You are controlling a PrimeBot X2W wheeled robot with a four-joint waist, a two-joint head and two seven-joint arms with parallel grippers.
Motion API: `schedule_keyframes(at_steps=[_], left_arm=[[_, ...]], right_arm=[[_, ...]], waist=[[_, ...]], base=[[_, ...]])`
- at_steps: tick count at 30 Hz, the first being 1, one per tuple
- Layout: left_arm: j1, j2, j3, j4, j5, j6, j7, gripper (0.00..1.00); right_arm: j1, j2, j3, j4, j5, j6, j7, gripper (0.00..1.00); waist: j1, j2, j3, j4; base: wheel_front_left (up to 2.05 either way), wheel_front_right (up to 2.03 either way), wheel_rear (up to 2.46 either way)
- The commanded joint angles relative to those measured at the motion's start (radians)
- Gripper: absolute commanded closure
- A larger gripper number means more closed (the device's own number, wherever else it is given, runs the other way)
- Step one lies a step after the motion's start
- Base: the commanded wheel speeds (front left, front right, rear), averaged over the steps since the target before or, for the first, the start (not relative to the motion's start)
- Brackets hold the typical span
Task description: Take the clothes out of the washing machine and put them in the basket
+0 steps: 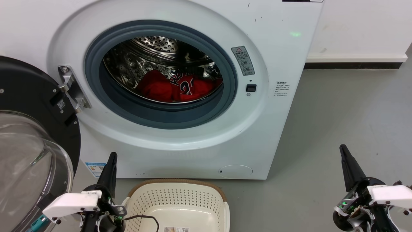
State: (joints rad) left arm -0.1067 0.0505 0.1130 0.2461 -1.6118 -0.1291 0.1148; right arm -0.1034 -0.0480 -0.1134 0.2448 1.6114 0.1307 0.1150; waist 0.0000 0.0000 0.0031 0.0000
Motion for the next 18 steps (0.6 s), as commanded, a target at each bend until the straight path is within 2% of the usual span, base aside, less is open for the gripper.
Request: schedule_keyframes(at_steps=[1,18], left_arm=[[-0.006,-0.001,0.002,-0.001,-0.002,-0.004,0.002,1.0],[-0.006,-0.001,0.002,-0.001,-0.002,-0.004,0.002,1.0]], right_arm=[[-0.012,-0.004,-0.001,0.001,0.003,0.0,0.001,1.0],[-0.012,-0.004,-0.001,0.001,0.003,0.0,0.001,1.0]], waist=[[0.0,0.0,0.0,0.0],[0.0,0.0,0.0,0.0]], base=[[0.0,0.0,0.0],[0.0,0.0,0.0]])
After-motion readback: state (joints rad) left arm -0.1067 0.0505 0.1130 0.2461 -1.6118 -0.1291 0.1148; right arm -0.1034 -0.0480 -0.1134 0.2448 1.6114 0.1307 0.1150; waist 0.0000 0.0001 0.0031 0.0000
